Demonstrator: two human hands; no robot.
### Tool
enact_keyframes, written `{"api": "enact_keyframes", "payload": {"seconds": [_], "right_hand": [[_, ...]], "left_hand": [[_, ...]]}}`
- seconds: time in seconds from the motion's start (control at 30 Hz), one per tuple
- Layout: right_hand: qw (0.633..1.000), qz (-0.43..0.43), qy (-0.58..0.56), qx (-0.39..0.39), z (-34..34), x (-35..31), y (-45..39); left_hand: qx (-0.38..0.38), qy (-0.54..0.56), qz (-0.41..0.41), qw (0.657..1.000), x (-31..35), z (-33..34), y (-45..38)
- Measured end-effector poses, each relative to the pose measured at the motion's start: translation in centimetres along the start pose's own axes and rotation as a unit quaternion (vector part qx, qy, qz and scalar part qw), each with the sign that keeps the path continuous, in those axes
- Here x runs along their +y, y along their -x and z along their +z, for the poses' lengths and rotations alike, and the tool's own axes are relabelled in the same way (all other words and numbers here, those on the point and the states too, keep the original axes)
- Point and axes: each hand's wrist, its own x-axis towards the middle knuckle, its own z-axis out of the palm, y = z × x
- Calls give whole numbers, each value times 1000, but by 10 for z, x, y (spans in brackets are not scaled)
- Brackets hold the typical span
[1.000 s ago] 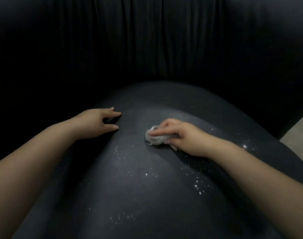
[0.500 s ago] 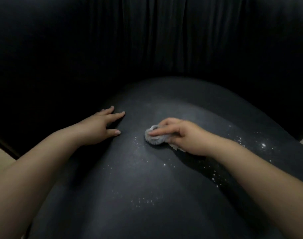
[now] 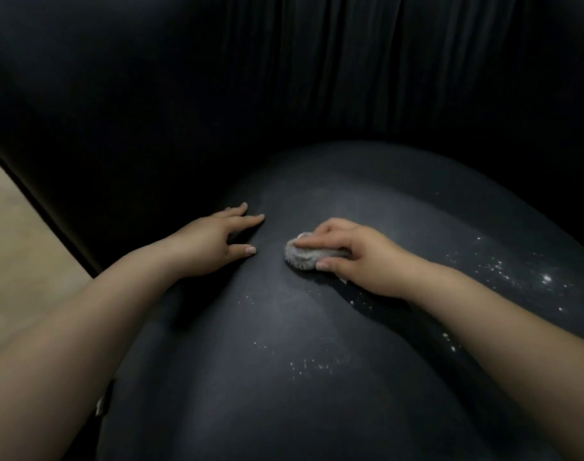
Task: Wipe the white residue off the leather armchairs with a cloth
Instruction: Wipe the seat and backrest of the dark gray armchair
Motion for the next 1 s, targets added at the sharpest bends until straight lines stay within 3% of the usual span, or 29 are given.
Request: {"api": "enact_keyframes", "payload": {"seconds": [0.1,0.17,0.27,0.4,0.6,0.77,0.9,0.93,1.0], "right_hand": [[994,34,-2,105,-3,-2,-17],[990,64,10,126,1,-5,-31],[995,55,46,65,15,-12,-30],[999,2,-27,-17,18,-18,4],[993,24,-11,117,17,-27,-27],[996,-14,89,7,48,-45,-66],[995,-72,14,-70,50,-48,-37],[995,-69,-8,-72,46,-46,-32],[999,-47,-13,0,38,-42,-35]], "left_hand": [[-1,1,0,1000,1,0,1],[1,-1,-1,1000,2,0,1],[4,3,-3,1000,2,1,4],[5,5,-2,1000,2,-3,6],[34,-29,-58,997,-8,-9,14],[47,-40,-102,993,-16,10,29],[48,-23,-93,994,-23,21,43],[49,-24,-92,994,-23,23,45],[58,-29,-90,994,-21,26,48]]}}
